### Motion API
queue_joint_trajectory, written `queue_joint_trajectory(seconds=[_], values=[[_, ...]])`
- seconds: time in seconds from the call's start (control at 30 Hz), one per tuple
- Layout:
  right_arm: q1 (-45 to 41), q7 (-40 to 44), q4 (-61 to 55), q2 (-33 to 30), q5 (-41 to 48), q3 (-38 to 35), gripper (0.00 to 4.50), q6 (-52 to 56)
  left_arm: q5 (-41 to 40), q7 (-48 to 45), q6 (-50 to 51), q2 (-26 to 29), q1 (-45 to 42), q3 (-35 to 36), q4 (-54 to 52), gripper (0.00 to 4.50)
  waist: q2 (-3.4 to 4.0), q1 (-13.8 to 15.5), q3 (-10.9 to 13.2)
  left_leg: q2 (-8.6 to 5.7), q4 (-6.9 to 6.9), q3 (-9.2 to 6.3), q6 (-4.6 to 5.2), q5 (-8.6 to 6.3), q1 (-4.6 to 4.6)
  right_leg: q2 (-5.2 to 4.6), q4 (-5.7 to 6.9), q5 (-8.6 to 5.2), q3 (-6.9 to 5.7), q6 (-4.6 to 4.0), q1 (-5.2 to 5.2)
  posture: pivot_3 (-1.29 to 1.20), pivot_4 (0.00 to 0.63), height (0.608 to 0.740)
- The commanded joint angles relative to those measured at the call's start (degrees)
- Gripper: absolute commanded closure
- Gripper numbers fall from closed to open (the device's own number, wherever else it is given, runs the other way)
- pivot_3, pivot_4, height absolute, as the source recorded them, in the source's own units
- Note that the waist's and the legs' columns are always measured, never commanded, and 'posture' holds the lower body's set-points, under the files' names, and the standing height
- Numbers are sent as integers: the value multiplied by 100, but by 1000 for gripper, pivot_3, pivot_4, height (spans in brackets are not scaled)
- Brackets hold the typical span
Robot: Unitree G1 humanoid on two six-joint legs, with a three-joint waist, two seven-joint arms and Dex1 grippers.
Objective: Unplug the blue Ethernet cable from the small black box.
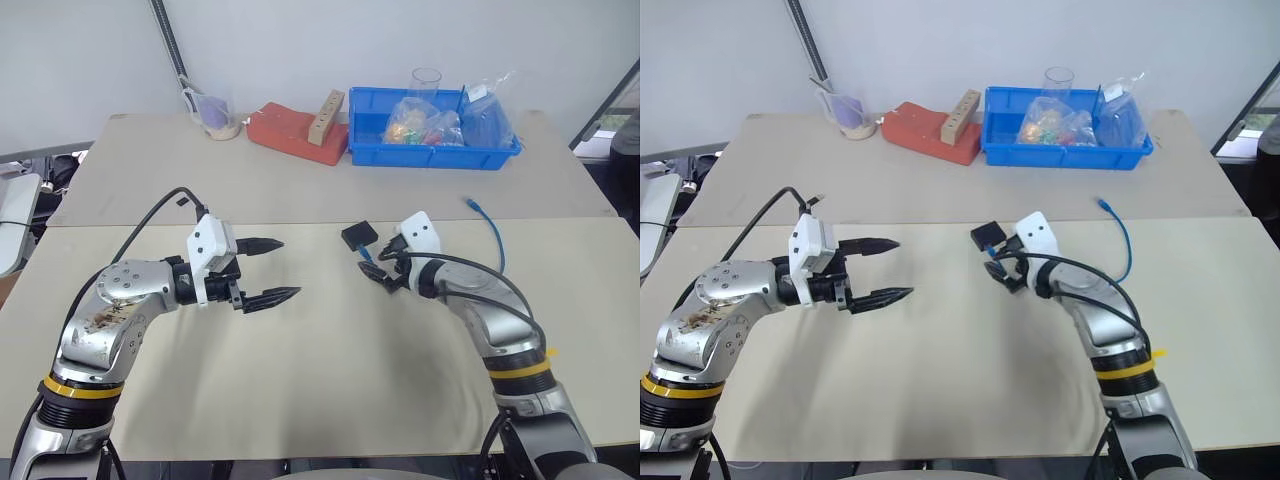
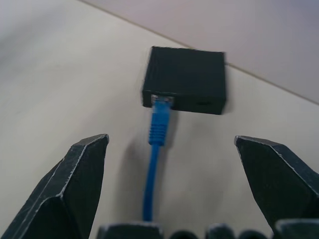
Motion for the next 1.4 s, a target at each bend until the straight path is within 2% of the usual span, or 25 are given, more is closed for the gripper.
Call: queue_joint_trajectory(seconds=[0.03, 0.17, 0.37, 0.6, 0.63, 0.77, 0.9, 0.97, 1.07, 1.2, 1.4], values=[[-202, -30, 251, 154, -185, 206, 0, -243, 67, -55, -249, 89, -77, 153, -2, 60, 0, -1, 0, 1, 2, 0, 0, 0, 0, 0, 2, 0, 0, 0, 0, 0, 150, 740], [-276, -95, 750, 255, -413, 269, 0, -630, 100, -21, -339, 94, -43, 163, -11, 60, 0, -5, 0, 4, 10, 0, 0, 0, 1, -1, 12, 0, 0, 0, 0, 0, 150, 740], [-322, -180, 1215, 306, -514, 73, 1869, -966, 83, 70, -287, 110, 44, 230, -129, 0, 0, -7, 0, 4, 15, 0, 0, 0, 7, 0, 27, 0, 0, 0, 0, 0, 150, 740], [-236, 57, 1079, 250, -552, 133, 4328, -1227, 22, 205, -171, 40, -16, 209, -146, 0, 0, -5, 0, 4, 16, 0, 0, 0, 6, -1, 29, 0, 0, 0, 0, 0, 150, 740], [-207, 171, 981, 153, -579, 151, 4486, -1355, -14, 243, -117, 14, -63, 216, -109, 0, 0, -3, 0, 5, 16, -1, 0, 0, 6, -1, 29, 0, 0, 0, 0, 0, 150, 740], [-16, 908, 326, -767, -984, 348, 4486, -2863, -219, 518, 292, -192, -347, 276, 293, 0, 14, 52, 9, 1, 18, -5, 2, -1, -3, -5, 28, 0, -3, 0, -2, 0, 150, 740], [-71, 1347, 207, -1729, -1555, 417, 4486, -5355, -973, 556, 1447, -437, -936, 322, 718, 0, 19, 26, 19, -10, 31, -5, 4, -2, -9, -2, 26, -1, -5, 3, -3, 0, 150, 740], [-257, 1292, 427, -1928, -1782, 406, 4486, -6382, -1179, 327, 1810, -444, -1220, 199, 876, 0, 18, -5, 21, -7, 30, -10, 4, -2, -8, 5, 27, -1, -11, 4, -2, 0, 150, 740], [-563, 1141, 817, -1978, -2096, 460, 4486, -7574, -1194, 7, 1928, -495, -1659, -4, 1175, 0, 18, -39, 21, 4, 29, -11, 1, 0, -2, 24, 27, 0, -3, 3, 0, 0, 150, 740], [-987, 808, 1297, -1811, -2679, 585, 4486, -8643, -1010, -313, 1803, -671, -2247, -290, 1739, 0, 18, -9, 22, 8, 32, -3, -14, 9, 2, 30, 35, 1, -2, 0, 2, 0, 150, 740], [-1312, 252, 1458, -1489, -3233, 550, 4486, -9091, -713, -603, 1473, -880, -2585, -500, 2208, 0, 19, 9, 23, 8, 37, -5, -34, 22, 2, 28, 45, 1, 4, -1, 1, 0, 150, 740]])
